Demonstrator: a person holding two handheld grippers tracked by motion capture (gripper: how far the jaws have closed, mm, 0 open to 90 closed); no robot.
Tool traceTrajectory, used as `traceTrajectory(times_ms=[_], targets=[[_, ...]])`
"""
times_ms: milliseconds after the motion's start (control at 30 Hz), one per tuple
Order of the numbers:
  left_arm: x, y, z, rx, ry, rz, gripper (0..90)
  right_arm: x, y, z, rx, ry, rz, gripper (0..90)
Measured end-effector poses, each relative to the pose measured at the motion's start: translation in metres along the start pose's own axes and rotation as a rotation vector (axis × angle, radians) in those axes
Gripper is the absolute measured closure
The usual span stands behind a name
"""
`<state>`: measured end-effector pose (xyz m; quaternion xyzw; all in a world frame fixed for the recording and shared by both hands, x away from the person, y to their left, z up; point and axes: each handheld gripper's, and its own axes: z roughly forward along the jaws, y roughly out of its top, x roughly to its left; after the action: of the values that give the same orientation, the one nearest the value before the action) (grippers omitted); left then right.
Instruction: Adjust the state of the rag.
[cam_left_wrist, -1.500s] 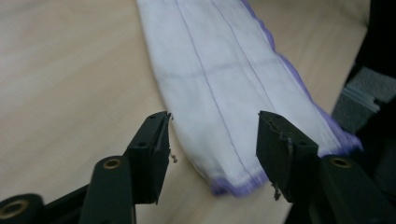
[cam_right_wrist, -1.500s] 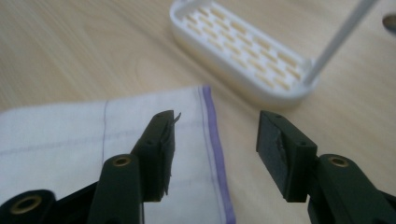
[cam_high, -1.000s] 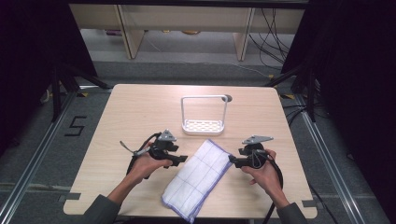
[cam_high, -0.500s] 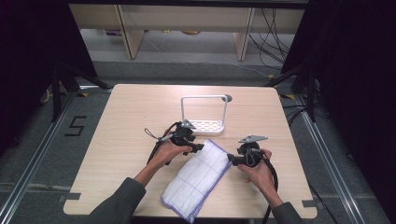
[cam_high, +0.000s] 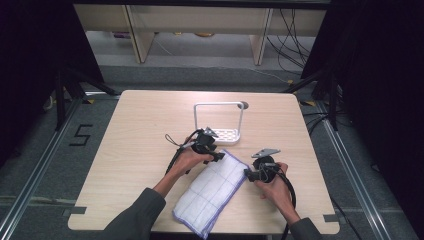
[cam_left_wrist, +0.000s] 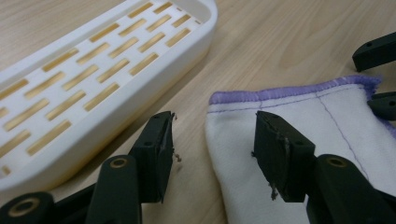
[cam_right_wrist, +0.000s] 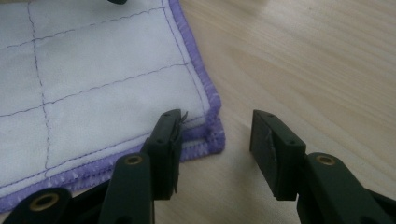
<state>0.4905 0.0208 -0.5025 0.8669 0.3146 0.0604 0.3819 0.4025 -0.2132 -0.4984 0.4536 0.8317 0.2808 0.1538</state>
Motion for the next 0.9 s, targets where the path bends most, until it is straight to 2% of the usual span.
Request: traceTrajectory(times_ms=[33,100,133,167,200,267,300,333,400,433,567,600,633,667,700,767,800,833,900], targets=[[-0.001,0.001,0.001,0.020,-0.003,0.023,47.7,-0.001,0.000,0.001,-0.008,0.006,-0.002,54.8],[-0.001,0.003,0.005,0.031,-0.001,0.044,47.9,-0.002,-0.001,0.000,-0.004,0.025,0.025,54.2],[-0.001,0.003,0.006,0.028,-0.003,0.041,48.8,-0.003,-0.001,-0.001,-0.024,0.052,0.072,53.8],[-0.001,0.004,0.007,0.029,-0.004,0.036,49.8,-0.004,0.000,-0.003,-0.015,0.064,0.079,53.3],[-0.001,0.004,0.008,0.029,-0.006,0.036,50.7,-0.004,0.001,-0.004,-0.037,0.057,0.077,52.5],[-0.002,0.004,0.010,0.033,-0.011,0.046,53.4,-0.004,0.002,-0.006,-0.031,0.062,0.070,51.2],[-0.003,0.004,0.010,0.027,-0.016,0.058,55.3,-0.005,0.002,-0.005,-0.049,0.047,0.044,51.3],[-0.003,0.004,0.010,0.030,-0.016,0.055,57.1,-0.002,0.002,-0.003,-0.030,0.044,0.069,51.3],[-0.003,0.004,0.010,0.031,-0.021,0.058,60.7,-0.001,0.001,0.001,-0.011,0.049,0.067,52.1],[-0.003,0.004,0.010,0.033,-0.024,0.062,62.1,-0.001,0.001,0.001,-0.003,0.055,0.075,53.4],[-0.004,0.003,0.009,0.032,-0.037,0.072,71.6,0.000,0.001,0.001,-0.007,0.076,0.058,63.7],[-0.003,0.003,0.009,0.029,-0.032,0.072,74.4,0.000,0.001,0.001,-0.007,0.094,0.072,67.7],[-0.003,0.003,0.009,0.029,-0.032,0.072,78.5,0.000,0.001,0.001,-0.007,0.094,0.072,67.7],[-0.003,0.003,0.008,0.026,-0.025,0.073,78.5,-0.002,0.000,0.004,-0.040,0.110,0.063,73.0],[-0.002,0.002,0.008,0.024,-0.028,0.071,80.3,-0.004,0.000,0.003,-0.028,0.118,0.056,75.9],[-0.002,0.002,0.007,0.023,-0.028,0.073,82.2,-0.004,0.000,0.005,-0.037,0.139,0.047,80.7],[-0.002,0.002,0.006,0.025,-0.025,0.082,82.9,-0.003,0.001,0.003,-0.022,0.144,0.069,82.3],[-0.002,0.002,0.005,0.023,-0.018,0.085,83.7,-0.001,0.000,0.005,-0.032,0.139,0.084,83.3],[-0.001,0.002,0.003,0.019,-0.016,0.088,84.5,-0.002,0.003,0.003,-0.013,0.147,0.065,84.3]])
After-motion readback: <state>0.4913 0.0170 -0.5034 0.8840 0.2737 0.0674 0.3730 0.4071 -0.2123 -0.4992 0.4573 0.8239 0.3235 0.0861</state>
